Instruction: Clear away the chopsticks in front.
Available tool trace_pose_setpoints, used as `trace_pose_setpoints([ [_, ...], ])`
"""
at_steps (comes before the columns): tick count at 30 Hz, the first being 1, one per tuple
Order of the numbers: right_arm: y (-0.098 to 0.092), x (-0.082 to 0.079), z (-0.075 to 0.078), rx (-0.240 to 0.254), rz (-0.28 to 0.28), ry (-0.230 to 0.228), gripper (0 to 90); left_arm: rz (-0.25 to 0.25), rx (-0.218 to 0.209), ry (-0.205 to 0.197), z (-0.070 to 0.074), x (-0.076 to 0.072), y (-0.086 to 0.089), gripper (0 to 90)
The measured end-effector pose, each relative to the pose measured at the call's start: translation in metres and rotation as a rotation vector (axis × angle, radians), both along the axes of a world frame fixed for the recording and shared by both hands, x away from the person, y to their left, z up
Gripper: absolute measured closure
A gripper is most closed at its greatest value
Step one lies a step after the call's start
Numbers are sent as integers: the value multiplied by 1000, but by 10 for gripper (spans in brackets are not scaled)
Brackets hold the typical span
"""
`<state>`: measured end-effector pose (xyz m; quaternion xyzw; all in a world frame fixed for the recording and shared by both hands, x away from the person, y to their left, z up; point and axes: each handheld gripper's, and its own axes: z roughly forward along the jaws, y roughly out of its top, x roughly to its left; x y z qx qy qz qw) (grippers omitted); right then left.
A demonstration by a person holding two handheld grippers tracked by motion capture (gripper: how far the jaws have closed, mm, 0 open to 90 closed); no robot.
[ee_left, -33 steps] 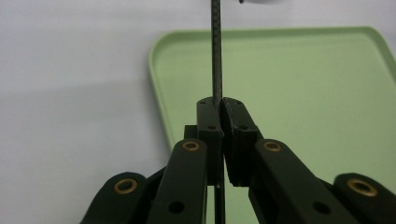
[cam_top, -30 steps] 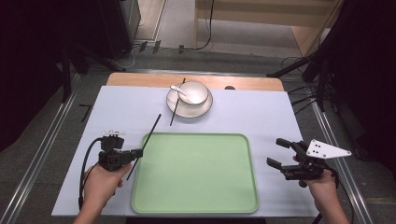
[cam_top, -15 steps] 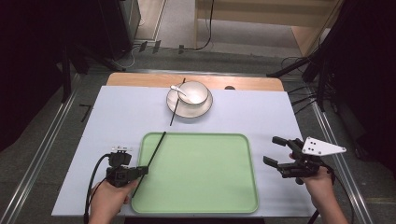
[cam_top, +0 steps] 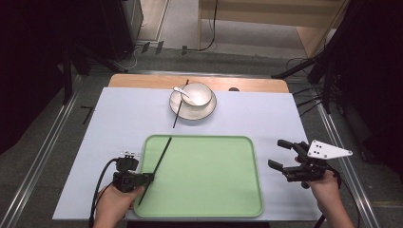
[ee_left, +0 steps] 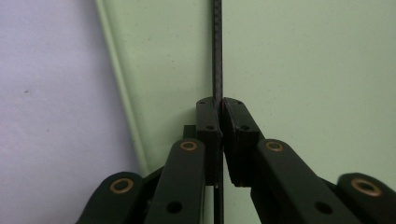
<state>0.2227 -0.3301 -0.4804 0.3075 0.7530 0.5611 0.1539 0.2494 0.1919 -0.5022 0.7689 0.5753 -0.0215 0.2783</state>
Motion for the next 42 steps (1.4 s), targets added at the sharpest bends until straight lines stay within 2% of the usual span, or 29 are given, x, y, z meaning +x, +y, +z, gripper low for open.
trace_pose_setpoints([
  [5,-1,-1,0,7,1,0,174,-15,-11,-3,1,3,0,789],
  [8,-1,-1,0,6,3,1,174,-45,-32,-40,6,9,-2,759],
  [11,-1,0,-1,4,-2,8,174,-76,-61,-83,11,15,-1,679],
  [12,-1,-1,-1,2,-2,9,174,-108,-67,-88,11,19,0,653],
  [13,0,-1,-1,-1,-4,9,174,-125,-65,-81,11,22,0,593],
  [14,0,-1,-2,-2,-5,10,173,-135,-54,-81,13,27,0,573],
  [16,0,-1,-2,-6,-9,12,174,-141,-61,-93,19,35,3,530],
  [18,-1,-1,-1,1,-16,10,174,-144,-87,-91,26,45,3,466],
  [21,-1,-2,-1,-2,-18,11,173,-153,-94,-109,35,59,3,410],
  [25,-2,-2,-2,-5,-19,14,173,-178,-103,-94,44,80,-1,397],
  [28,-3,-2,-3,-12,-27,15,173,-193,-87,-122,52,94,-6,383],
  [30,-4,-2,-4,-13,-37,26,174,-201,-99,-125,56,103,-11,370],
  [33,-4,-2,-4,-13,-39,25,174,-215,-83,-153,62,115,-19,363],
  [36,-4,-2,-4,-14,-41,30,174,-229,-84,-171,68,127,-28,358],
  [39,-5,-2,-4,-11,-42,31,174,-231,-83,-192,71,140,-38,353],
  [42,-5,-2,-4,-10,-42,31,174,-241,-59,-195,71,155,-47,345],
])
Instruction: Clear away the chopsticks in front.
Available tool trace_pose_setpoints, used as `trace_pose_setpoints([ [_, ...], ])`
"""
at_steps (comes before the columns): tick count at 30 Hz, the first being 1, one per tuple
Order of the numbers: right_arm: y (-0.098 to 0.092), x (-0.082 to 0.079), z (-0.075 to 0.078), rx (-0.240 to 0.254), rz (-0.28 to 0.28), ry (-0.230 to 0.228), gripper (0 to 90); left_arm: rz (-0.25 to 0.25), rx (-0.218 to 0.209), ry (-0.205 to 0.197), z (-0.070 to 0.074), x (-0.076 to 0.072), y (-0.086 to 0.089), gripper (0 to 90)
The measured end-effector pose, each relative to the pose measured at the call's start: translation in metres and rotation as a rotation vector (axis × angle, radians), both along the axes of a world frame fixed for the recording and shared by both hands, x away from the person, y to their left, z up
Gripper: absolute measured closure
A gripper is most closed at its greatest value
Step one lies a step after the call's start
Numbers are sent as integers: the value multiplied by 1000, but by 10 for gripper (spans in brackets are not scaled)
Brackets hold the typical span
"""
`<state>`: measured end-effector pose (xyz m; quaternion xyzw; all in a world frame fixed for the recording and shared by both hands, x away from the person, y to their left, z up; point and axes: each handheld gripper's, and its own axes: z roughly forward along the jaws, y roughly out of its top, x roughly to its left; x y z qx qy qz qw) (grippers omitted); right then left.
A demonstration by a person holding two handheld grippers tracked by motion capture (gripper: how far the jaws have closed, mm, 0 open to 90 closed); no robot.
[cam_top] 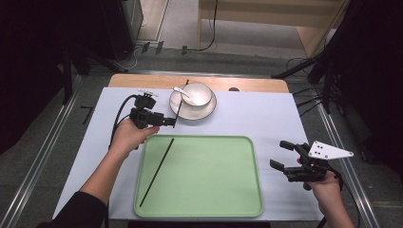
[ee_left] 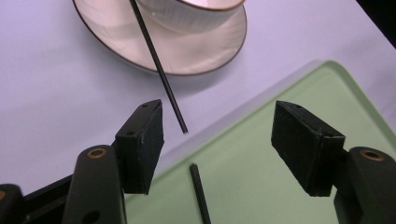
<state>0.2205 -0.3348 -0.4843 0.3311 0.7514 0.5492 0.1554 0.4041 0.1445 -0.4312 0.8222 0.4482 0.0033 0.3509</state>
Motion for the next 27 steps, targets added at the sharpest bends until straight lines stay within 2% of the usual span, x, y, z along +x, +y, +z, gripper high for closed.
trace_pose_setpoints([
  [8,-1,-1,0,6,0,-3,174,-19,57,-16,-4,32,-20,345],
  [12,-3,-3,0,8,-2,-2,174,-8,94,-25,-8,44,-26,346],
  [15,-5,-4,0,11,-6,-3,174,-3,90,-28,-13,53,-30,385],
  [17,-5,-5,0,15,-8,-2,174,-4,115,-17,-17,58,-33,413],
  [20,-6,-6,0,12,-7,-3,174,5,117,-11,-23,63,-36,447],
  [23,-8,-8,0,19,-12,-4,174,20,151,-21,-28,69,-41,486],
  [27,-10,-9,0,22,-15,-9,174,50,163,-19,-34,75,-42,542],
])
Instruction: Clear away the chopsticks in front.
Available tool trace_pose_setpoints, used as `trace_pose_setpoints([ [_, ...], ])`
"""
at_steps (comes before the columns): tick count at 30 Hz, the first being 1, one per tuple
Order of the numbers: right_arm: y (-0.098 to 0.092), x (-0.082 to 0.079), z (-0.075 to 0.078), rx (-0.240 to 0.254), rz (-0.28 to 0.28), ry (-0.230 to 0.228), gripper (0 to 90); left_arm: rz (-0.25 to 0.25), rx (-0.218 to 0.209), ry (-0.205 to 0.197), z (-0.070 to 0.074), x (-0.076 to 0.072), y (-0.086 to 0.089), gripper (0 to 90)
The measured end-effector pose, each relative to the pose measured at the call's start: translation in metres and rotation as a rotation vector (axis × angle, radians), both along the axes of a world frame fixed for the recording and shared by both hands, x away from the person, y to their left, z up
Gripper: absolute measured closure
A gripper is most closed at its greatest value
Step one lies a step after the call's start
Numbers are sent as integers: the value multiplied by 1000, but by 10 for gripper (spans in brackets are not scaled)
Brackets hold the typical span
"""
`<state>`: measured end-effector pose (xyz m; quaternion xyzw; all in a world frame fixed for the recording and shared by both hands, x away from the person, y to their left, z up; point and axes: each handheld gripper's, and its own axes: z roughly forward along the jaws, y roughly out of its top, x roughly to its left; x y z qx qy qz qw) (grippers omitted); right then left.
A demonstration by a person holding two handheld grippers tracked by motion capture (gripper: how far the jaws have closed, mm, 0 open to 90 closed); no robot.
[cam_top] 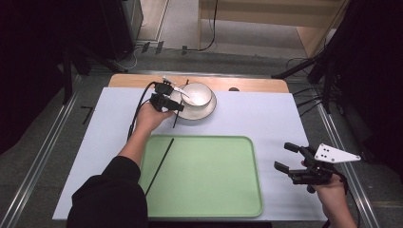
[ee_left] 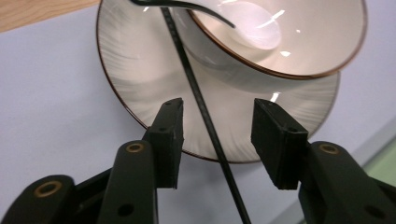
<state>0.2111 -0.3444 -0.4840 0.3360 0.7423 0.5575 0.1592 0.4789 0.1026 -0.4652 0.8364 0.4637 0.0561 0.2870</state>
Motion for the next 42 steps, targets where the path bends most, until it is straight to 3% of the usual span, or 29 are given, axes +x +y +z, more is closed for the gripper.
trace_pose_setpoints([
  [4,-2,-1,0,4,-2,-3,174,21,-9,17,-7,4,-3,581],
  [9,-2,-1,0,3,-2,-1,174,58,21,41,-15,8,-5,666],
  [12,-2,-1,0,6,4,-4,174,100,-10,79,-19,11,-5,722],
  [16,-1,0,0,4,9,-5,174,107,8,75,-21,12,-7,788],
  [25,-1,0,0,6,6,-6,174,196,-5,94,-21,15,-6,855],
  [30,-2,0,1,4,6,-7,174,210,-15,97,-17,15,-3,858],
  [37,-2,0,1,4,7,-11,174,236,-37,90,-2,15,15,859],
  [42,-1,0,1,7,8,-9,174,248,-14,74,11,11,31,859],
])
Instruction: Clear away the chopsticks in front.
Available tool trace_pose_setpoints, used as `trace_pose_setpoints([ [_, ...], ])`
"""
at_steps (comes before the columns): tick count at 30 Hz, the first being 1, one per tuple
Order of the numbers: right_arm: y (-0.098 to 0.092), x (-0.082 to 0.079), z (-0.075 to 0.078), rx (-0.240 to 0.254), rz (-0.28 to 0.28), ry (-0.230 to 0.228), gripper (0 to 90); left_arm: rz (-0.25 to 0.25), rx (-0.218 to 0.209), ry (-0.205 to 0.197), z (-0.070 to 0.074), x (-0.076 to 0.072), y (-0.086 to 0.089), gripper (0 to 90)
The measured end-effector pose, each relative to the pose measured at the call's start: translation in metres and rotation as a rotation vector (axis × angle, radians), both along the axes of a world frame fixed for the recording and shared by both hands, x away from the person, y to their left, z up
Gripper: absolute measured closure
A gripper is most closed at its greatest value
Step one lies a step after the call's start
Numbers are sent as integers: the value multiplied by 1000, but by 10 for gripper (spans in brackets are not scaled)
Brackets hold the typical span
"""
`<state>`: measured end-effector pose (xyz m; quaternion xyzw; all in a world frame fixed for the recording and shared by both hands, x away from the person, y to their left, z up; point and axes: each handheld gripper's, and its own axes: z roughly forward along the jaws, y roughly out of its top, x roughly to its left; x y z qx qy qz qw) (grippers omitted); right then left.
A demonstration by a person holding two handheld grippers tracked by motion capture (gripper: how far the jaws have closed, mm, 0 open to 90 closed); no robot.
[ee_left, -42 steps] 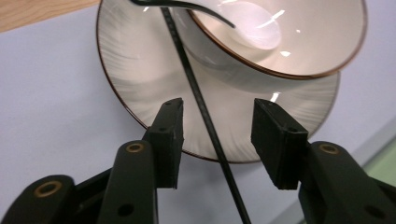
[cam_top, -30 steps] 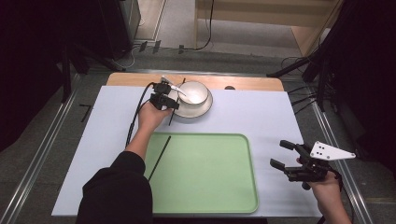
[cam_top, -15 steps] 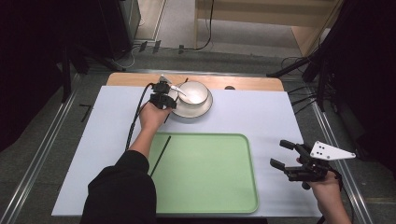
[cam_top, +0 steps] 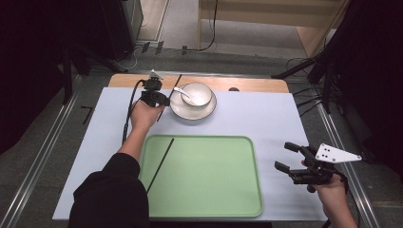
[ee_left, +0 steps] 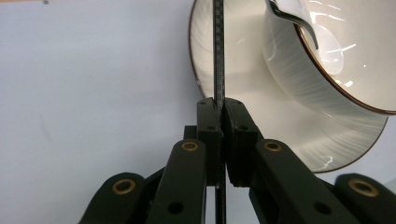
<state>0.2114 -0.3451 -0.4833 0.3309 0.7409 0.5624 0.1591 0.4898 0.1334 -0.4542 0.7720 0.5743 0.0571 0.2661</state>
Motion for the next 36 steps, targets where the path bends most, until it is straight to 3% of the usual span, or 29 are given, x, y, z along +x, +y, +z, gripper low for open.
trace_pose_setpoints([
  [8,1,0,0,-7,2,2,174,6,-21,-5,25,-11,23,859],
  [11,0,0,0,-7,-3,3,174,-2,-58,-36,33,-25,29,858],
  [15,0,-1,0,-8,-4,2,174,-41,-40,-42,38,-44,33,858],
  [18,1,-1,0,-9,0,2,174,-61,-60,-50,44,-58,38,858],
  [20,2,-1,0,-11,2,1,174,-72,-100,-53,49,-69,43,858],
  [23,3,0,1,-10,2,5,174,-93,-100,-60,53,-84,45,858],
  [29,4,1,0,-14,6,3,174,-120,-112,-69,52,-114,48,858],
  [36,5,1,0,-20,10,7,174,-141,-131,-75,40,-147,48,858],
])
